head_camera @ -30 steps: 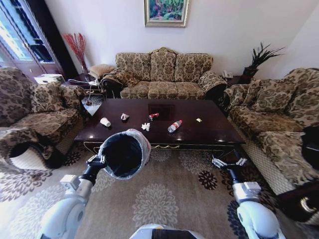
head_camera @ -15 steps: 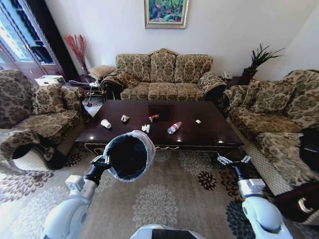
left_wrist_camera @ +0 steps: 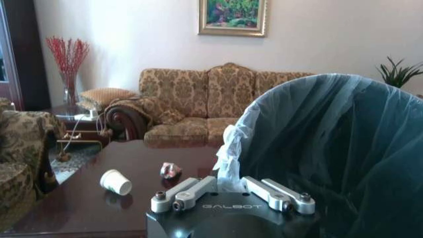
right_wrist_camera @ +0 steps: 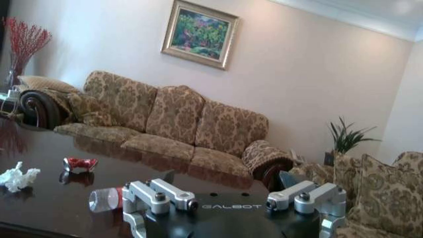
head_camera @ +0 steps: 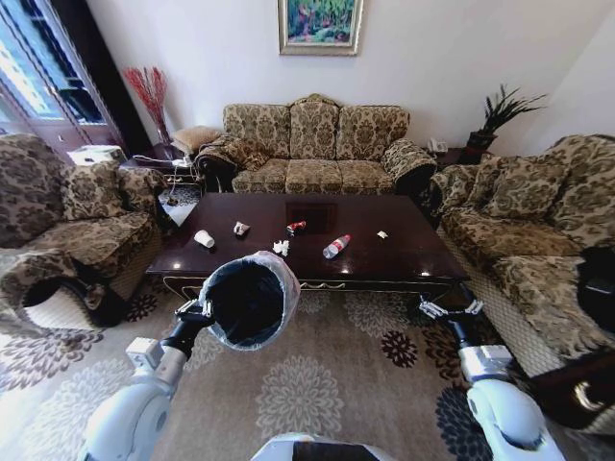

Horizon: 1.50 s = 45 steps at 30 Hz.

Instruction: Move to the front of the table and place the trash on the table into the trash bin.

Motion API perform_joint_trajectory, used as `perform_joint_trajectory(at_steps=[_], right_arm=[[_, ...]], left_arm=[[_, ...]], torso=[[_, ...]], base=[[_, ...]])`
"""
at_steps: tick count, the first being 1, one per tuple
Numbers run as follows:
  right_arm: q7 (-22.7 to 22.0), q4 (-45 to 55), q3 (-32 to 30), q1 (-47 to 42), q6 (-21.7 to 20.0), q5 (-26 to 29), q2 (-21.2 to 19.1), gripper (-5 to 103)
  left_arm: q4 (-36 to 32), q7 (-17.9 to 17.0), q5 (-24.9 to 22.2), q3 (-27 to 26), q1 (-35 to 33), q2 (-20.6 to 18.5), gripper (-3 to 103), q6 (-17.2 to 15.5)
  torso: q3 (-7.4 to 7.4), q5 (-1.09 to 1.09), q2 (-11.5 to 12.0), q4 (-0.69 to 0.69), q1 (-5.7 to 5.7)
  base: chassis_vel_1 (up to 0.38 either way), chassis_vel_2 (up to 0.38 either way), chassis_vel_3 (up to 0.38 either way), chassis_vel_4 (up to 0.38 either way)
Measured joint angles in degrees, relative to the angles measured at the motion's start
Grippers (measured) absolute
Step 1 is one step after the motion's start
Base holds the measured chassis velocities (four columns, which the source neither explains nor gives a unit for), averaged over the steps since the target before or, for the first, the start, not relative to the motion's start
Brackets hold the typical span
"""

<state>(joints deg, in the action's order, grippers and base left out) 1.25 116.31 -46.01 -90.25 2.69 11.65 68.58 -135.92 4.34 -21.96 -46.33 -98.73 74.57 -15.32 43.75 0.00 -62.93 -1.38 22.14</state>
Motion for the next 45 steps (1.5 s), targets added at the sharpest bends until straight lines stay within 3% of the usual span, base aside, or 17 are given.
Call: perform_joint_trajectory(at_steps=[45], right_arm=[[-0.03,0.12,0.03,-0.02,-0.10,-0.05,0.04,100]], left_arm=[[0.02,0.02,-0.03,-0.02,0.01,0.01,1,0.01]], torso=[[-0.22,0.00,0.42,0.00,-0.20]], base=[[0.000,0.000,0.000,0.000]])
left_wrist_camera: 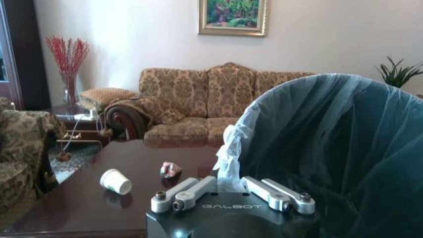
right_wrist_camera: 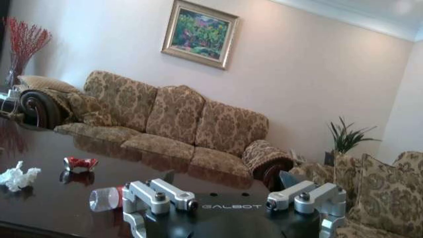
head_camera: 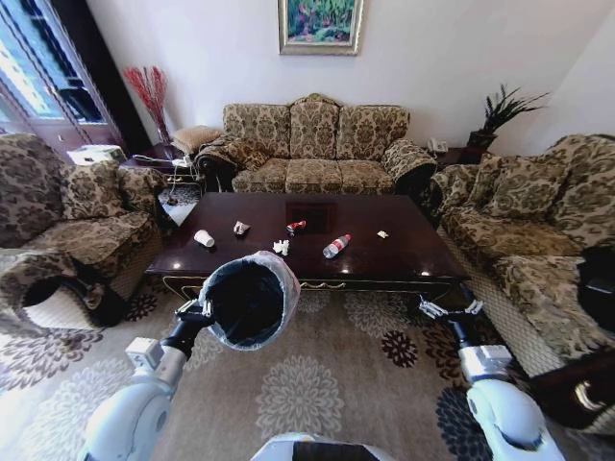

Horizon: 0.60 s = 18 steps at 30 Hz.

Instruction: Move to the front of the table and place the trash on the table into the trash bin.

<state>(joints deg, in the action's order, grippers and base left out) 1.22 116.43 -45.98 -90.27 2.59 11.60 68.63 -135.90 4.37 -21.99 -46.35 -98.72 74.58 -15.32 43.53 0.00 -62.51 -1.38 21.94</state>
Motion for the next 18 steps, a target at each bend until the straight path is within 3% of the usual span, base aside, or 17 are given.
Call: perform_joint_trajectory(at_steps=[18], right_arm=[[0.00,0.00,0.00,0.00,0.00,0.00,0.00,100]], left_arm=[[0.01,0.00,0.00,0.00,0.00,0.00,1,0.01]], torso=[[1.78,0.00,-3.08,0.00,1.31]], base=[[0.000,0.000,0.000,0.000]])
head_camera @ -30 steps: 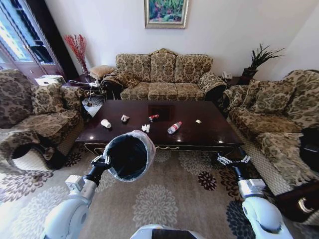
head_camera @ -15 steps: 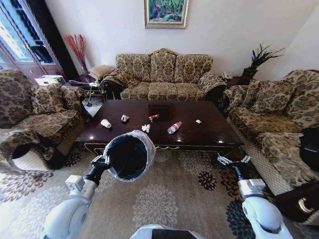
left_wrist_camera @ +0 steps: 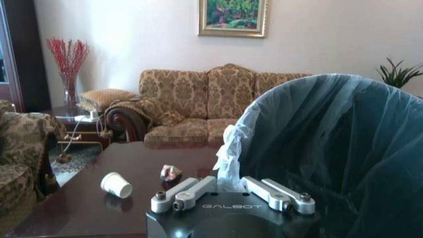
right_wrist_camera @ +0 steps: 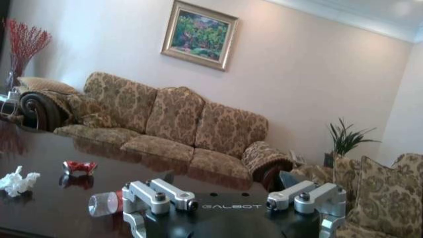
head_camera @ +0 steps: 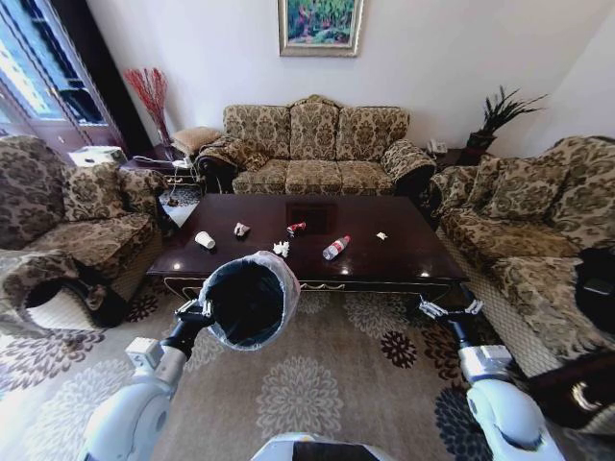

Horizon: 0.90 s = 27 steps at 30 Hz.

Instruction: Move to the front of the table and place the trash on the table into the trash bin.

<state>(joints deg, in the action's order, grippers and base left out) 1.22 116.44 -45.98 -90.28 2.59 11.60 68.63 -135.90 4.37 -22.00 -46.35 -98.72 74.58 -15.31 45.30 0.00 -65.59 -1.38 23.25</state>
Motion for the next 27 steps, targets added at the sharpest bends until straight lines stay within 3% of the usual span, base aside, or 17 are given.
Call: perform_joint_trajectory(at_steps=[27], right_arm=[[0.00,0.00,0.01,0.00,0.00,0.00,0.00,100]], left_arm=[[0.00,0.00,0.00,0.00,0.00,0.00,1,0.00]], torso=[[4.68,0.00,-8.55,0.00,3.88]], base=[[0.000,0.000,0.000,0.000]])
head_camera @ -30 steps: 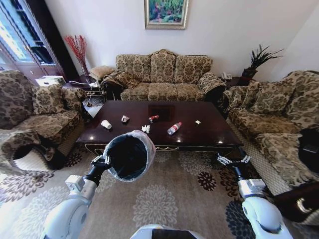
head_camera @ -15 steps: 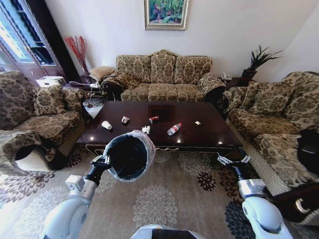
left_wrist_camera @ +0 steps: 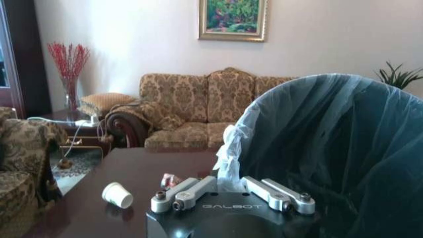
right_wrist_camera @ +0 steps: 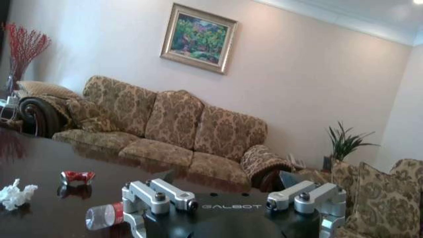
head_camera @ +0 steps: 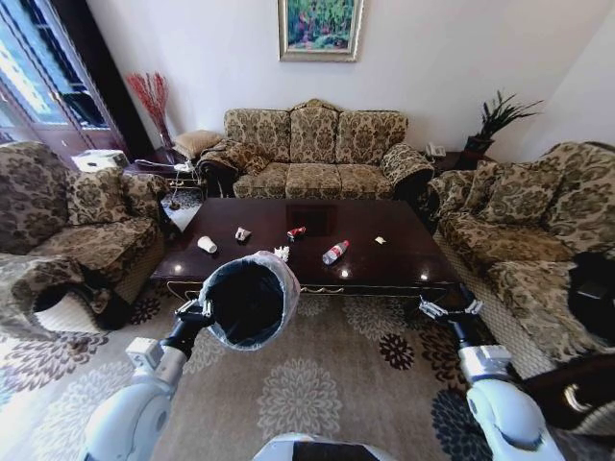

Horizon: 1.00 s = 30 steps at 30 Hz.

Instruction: Move to the front of the table and place the trash on the table into the trash bin.

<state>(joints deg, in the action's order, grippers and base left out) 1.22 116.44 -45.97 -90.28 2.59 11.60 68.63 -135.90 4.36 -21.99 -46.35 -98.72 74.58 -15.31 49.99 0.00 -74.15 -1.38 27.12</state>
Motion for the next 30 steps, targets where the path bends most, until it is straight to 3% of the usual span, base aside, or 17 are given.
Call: perform_joint_trajectory(at_steps=[6,15,30], right_arm=[[0.00,0.00,0.00,0.00,0.00,0.00,0.00,100],[0.00,0.00,0.00,0.00,0.00,0.00,0.00,100],[0.00,0.00,0.00,0.00,0.00,0.00,0.00,100]], left_arm=[[0.00,0.00,0.00,0.00,0.00,0.00,1,0.00],[0.00,0.01,0.00,0.00,0.00,0.01,1,0.00],[0.00,-0.02,0.00,-0.01,0.00,0.01,1,0.00]], torso=[[0.85,0.00,-1.55,0.00,0.69],[0.82,-0.01,-1.48,0.00,0.67],[0.64,-0.01,-1.14,-0.01,0.52]], base=[[0.000,0.000,0.000,0.000],[0.033,0.028,-0.034,-0.039],[0.233,0.254,-0.246,-0.244]])
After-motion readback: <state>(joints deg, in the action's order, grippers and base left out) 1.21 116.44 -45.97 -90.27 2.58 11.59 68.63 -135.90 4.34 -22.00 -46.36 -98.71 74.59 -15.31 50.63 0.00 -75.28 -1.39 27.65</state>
